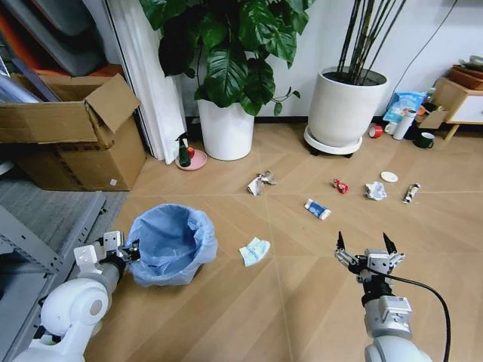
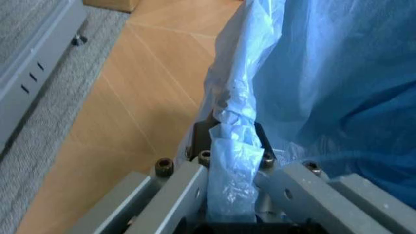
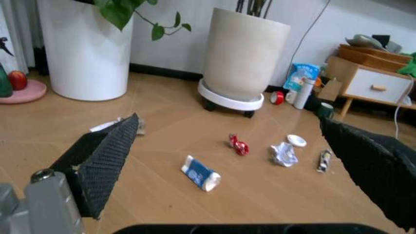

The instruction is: Pick up the trash bin and place the garbage on the floor into it.

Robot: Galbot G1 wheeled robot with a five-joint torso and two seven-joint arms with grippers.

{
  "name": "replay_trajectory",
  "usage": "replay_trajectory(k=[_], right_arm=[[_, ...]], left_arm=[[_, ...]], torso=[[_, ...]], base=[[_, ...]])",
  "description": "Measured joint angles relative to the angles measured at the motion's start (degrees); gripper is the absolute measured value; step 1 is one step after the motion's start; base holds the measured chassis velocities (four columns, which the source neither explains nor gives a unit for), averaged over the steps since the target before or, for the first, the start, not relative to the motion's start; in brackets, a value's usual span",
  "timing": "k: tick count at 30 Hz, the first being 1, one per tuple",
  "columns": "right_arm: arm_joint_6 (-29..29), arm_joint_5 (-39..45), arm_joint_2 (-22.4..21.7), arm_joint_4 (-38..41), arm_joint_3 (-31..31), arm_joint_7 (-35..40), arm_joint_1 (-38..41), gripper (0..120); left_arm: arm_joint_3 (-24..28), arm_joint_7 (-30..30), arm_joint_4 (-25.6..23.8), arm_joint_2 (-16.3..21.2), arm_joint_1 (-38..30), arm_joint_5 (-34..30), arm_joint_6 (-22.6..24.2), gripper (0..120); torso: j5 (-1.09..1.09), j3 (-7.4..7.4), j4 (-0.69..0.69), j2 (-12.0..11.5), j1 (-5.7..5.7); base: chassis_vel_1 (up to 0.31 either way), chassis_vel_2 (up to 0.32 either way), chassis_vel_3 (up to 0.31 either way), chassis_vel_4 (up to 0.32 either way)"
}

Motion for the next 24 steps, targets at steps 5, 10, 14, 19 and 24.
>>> replay_trajectory(k=[5,10,14,19,24], right_arm=[[0.0,-0.28,0.0,-0.14,0.02,0.0,0.0,100],[-0.01,-0.41,0.0,-0.24,0.03,0.0,-0.05,100],[-0.03,-0.51,0.0,-0.29,0.0,0.0,-0.09,100],[-0.48,-0.69,0.0,-0.8,-0.09,0.02,-0.01,100],[-2.17,-1.38,0.0,-3.35,-0.39,0.31,0.98,100]], left_arm=[[-0.03,0.14,-0.05,-0.03,0.14,0.18,-0.05,0],[-0.15,0.31,-0.28,-0.07,0.48,0.21,-0.1,0],[-0.23,0.43,-0.39,-0.07,0.63,0.23,-0.17,0],[-0.48,0.54,-0.71,-0.14,0.91,0.24,-0.25,0],[-0.72,0.61,-1.31,-0.56,1.78,0.48,-0.42,0]], torso=[[0.0,0.0,0.0,0.0,0.0],[0.01,0.0,0.0,0.0,0.0],[0.0,0.0,0.0,0.0,0.0],[0.0,0.0,0.0,0.0,0.0],[-0.01,0.01,0.0,0.0,0.01]], base=[[-0.044,0.189,0.045,-0.184],[-0.011,0.117,0.001,-0.112],[-0.016,0.096,0.011,-0.094],[-0.052,0.126,0.055,-0.11],[-0.057,0.078,0.064,-0.112]])
